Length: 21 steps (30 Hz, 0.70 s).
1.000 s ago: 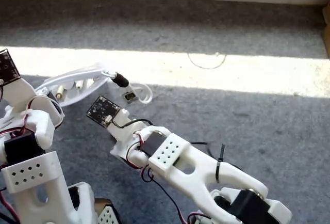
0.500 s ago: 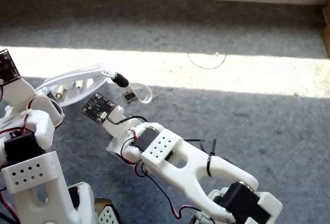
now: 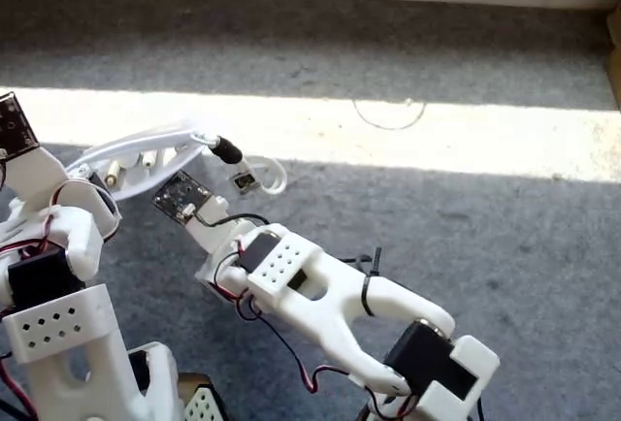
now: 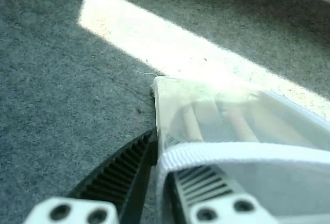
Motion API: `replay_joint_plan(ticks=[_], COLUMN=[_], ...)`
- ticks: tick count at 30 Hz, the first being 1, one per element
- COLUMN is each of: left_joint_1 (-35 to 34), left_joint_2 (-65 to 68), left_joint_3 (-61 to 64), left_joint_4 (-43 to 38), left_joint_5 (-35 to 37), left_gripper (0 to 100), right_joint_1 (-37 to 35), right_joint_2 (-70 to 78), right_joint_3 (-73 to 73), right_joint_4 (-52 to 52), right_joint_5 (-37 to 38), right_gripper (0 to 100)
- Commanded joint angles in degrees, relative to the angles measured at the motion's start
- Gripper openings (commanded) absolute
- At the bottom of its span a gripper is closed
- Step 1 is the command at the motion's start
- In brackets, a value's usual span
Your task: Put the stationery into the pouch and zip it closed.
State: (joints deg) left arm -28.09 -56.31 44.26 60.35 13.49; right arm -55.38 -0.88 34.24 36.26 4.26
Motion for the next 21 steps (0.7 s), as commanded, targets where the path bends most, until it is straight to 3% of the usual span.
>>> replay_joint_plan(ticks=[1,8,10,16,21], left_joint_1=[-0.66,-0.66,-0.66,-0.66,-0.66], left_joint_2=[-0.84,-0.84,-0.84,-0.84,-0.84], left_joint_3=[-0.66,-0.66,-0.66,-0.57,-0.57], left_joint_4=[-1.49,-1.58,-1.58,-1.58,-1.58], left_joint_5=[0.70,0.62,0.62,0.53,0.53], left_gripper=[1,1,1,1,1], right_joint_1=[-0.40,-0.04,-0.04,0.13,3.30], right_joint_2=[0.75,1.54,1.71,1.54,1.45], right_joint_3=[-3.47,-3.12,-3.03,-3.30,-3.38], right_joint_4=[-0.92,-0.75,-0.40,6.81,13.93], right_joint_5=[-0.26,-0.18,0.79,13.54,20.48], right_gripper=[24.2,23.5,19.1,1.4,0.5])
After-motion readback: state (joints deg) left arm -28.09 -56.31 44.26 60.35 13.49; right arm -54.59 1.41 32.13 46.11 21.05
